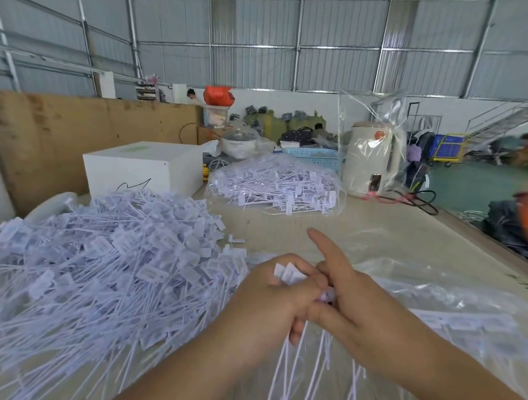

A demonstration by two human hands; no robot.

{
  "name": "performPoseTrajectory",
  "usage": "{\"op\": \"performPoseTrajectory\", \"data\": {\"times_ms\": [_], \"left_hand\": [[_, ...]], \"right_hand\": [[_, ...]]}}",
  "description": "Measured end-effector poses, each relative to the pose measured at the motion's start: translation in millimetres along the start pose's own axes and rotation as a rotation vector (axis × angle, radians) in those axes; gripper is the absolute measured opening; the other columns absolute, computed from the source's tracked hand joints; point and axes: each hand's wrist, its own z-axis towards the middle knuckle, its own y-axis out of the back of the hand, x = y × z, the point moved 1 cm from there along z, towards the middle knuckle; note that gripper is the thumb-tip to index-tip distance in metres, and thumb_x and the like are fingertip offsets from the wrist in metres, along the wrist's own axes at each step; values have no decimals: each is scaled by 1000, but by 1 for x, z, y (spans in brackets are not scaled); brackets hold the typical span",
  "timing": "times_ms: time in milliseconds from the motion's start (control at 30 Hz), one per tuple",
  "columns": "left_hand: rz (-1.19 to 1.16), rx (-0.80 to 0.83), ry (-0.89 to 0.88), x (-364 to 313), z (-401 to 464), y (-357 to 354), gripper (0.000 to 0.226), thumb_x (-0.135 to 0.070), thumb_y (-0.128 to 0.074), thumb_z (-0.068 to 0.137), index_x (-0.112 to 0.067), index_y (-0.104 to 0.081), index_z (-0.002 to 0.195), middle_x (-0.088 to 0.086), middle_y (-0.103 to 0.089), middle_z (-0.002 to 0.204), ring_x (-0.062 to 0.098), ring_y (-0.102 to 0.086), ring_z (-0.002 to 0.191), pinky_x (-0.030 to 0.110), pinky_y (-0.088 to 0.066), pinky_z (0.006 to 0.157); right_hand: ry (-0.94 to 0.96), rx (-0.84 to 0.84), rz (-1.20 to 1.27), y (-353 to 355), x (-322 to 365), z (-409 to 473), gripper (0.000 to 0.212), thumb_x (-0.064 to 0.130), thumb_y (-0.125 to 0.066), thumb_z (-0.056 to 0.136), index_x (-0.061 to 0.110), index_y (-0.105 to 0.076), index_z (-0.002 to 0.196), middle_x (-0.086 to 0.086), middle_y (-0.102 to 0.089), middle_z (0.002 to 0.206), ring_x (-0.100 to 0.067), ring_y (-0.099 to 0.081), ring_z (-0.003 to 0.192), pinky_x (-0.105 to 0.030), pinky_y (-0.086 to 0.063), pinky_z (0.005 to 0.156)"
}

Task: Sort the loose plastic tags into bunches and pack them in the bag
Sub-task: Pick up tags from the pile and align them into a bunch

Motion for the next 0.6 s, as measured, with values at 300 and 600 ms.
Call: {"op": "performPoseTrajectory", "data": {"times_ms": [300,600], "left_hand": [[-94,-32,-2,3,3,7,18,-13,-60,95,-13,-64,78,13,-54,53,17,-45,37,23,-40,39],[-379,-225,19,0,-1,0,11,-10,-56,95,-5,-64,90,11,-61,59,14,-45,36,21,-41,38]], "right_hand": [[-116,-1,-34,30,-6,-12,35,51,-58,87,24,-47,68,6,-38,55,-4,-36,50,-23,-29,50],[-110,-356,246,43,-4,-5,33,46,-63,89,17,-54,74,-1,-40,56,-11,-40,50,-18,-35,50]]}}
